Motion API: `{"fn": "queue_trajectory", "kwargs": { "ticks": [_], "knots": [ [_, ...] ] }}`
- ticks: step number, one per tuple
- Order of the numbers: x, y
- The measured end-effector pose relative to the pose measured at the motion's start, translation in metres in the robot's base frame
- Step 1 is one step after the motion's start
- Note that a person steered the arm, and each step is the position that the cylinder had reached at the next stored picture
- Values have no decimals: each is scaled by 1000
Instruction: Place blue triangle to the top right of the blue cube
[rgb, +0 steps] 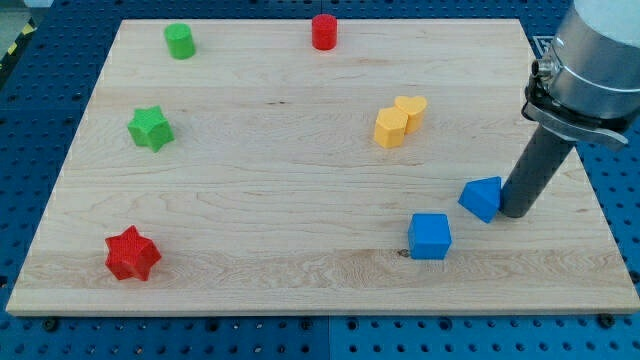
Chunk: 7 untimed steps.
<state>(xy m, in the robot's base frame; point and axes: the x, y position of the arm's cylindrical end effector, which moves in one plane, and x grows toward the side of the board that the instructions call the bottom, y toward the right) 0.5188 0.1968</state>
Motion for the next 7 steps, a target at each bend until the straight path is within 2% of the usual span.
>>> {"fn": "queue_trajectory", "kwargs": {
  "ticks": [1,3,7],
  "knots": [
    [0,-9],
    [-27,-10],
    [-12,-31]
  ]
}}
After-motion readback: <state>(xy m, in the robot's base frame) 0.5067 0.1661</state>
